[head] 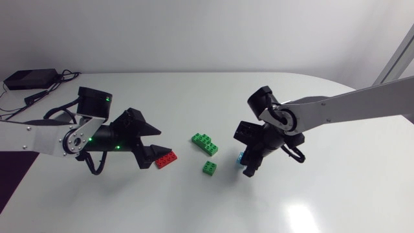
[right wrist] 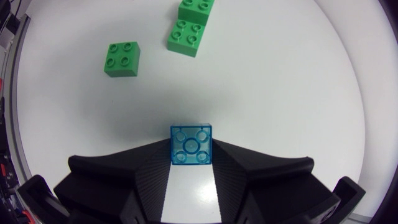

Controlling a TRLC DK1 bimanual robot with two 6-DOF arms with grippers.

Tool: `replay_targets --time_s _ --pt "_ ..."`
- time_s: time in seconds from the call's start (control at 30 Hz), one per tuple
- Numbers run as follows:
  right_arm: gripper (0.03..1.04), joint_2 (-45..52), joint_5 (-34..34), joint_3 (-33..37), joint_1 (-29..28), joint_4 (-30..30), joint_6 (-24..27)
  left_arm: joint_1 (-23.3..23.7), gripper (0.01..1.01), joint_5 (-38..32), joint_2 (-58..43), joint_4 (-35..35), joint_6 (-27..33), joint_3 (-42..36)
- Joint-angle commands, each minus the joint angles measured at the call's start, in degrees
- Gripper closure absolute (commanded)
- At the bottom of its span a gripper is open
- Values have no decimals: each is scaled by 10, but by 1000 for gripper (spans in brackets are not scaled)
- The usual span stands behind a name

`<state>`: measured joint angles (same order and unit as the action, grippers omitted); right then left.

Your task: Separate the duplo bricks

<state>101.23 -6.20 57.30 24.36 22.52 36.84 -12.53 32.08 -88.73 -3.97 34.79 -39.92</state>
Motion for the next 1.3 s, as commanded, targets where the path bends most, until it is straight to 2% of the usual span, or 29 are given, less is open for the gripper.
replay_targets --time_s 0.0,0.03,0.23,0.3,0.37,0.4,0.7,1.0,1.27 --pt "759 19 7 -16 2 2 -12 -6 110 -5 16 5 -15 13" --pt "754 23 7 -16 2 3 -12 -7 110 -5 18 6 -16 14" --pt "521 34 26 -24 12 -3 -16 -12 97 -10 31 10 -16 20" --pt "402 32 29 -22 14 -3 -21 -12 95 -10 33 10 -16 19" --pt "200 25 30 -16 14 0 -27 -14 95 -13 33 10 -17 19" --pt "154 21 32 -11 15 2 -30 -15 89 -15 34 10 -17 19" --pt "138 -8 37 54 50 19 -79 -23 82 -25 26 -3 -17 25" --pt "141 87 21 180 75 43 -151 -18 82 -33 11 -43 -16 48" --pt "144 165 2 268 77 68 -186 -8 82 -33 -21 -71 -9 49"
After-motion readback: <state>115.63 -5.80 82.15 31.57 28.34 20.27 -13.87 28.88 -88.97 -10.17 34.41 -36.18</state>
